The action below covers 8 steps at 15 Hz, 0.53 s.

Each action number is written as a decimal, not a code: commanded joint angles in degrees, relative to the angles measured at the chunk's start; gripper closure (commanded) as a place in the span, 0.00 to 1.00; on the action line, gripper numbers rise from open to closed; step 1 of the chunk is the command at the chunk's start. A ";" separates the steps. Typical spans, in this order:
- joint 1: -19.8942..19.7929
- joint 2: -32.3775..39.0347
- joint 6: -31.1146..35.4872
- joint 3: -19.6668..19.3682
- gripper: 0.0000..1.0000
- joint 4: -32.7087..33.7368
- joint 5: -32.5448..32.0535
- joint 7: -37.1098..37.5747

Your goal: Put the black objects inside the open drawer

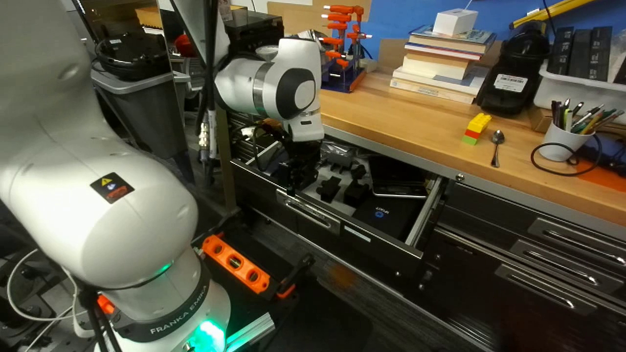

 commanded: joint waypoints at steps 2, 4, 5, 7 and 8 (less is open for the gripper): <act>-0.72 4.59 7.95 0.24 0.00 0.05 6.87 -2.45; -0.51 6.28 9.73 0.07 0.00 0.06 8.69 -3.10; -0.49 7.23 10.94 0.02 0.00 0.07 9.69 -3.66; -0.51 8.49 13.42 -0.32 0.00 0.08 10.97 -4.95; -0.38 8.82 14.18 -0.68 0.00 0.08 10.94 -5.49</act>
